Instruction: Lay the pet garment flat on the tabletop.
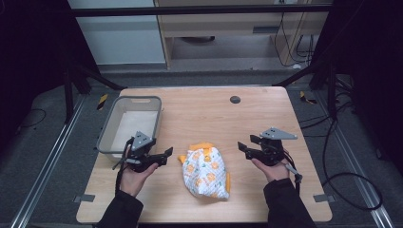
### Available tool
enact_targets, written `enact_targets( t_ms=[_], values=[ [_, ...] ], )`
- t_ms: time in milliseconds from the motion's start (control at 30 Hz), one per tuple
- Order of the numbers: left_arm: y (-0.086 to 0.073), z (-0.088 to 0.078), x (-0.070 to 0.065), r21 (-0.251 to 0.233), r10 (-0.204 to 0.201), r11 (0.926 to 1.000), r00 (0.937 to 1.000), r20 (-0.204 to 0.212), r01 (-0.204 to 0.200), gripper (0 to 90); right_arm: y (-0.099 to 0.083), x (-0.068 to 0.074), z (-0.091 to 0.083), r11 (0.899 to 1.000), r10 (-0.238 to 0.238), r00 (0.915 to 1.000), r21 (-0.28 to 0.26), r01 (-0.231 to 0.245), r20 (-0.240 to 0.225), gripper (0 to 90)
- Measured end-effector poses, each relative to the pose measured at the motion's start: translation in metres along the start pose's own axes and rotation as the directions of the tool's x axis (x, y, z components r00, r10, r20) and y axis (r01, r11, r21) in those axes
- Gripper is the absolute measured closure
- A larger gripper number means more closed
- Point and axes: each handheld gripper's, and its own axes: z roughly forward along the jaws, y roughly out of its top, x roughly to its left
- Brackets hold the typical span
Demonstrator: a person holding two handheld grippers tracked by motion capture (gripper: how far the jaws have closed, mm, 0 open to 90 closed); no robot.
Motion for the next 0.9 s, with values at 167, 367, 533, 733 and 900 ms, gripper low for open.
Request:
enact_targets(
  t_ms=[167,367,533,733,900],
  values=[
    [-0.002,0.016,-0.006,0.036,0.02,0.9992,0.9997,0.013,-0.021,23.9,-0.001,0.004,0.014,1.0,0.003,0.9998,0.014,-0.002,-0.018,41.4],
    [-0.005,0.028,-0.012,0.067,0.025,0.9974,0.9991,0.036,-0.027,24.1,-0.004,0.01,0.027,0.999,0.001,0.9992,0.032,0.001,-0.04,42.1],
    [-0.008,0.035,-0.019,0.082,0.046,0.9954,0.9975,0.053,-0.051,24.3,-0.006,0.015,0.038,0.999,-0.002,0.9985,0.048,0.005,-0.056,43.1],
    [-0.014,0.044,-0.025,0.11,0.041,0.9927,0.9958,0.082,-0.049,26.4,-0.011,0.021,0.045,0.997,-0.011,0.9969,0.076,0.017,-0.078,44.1],
    [-0.018,0.049,-0.029,0.135,0.056,0.9885,0.9938,0.096,-0.068,30.7,-0.016,0.025,0.051,0.995,-0.017,0.9951,0.099,0.027,-0.098,46.1]
  ],
)
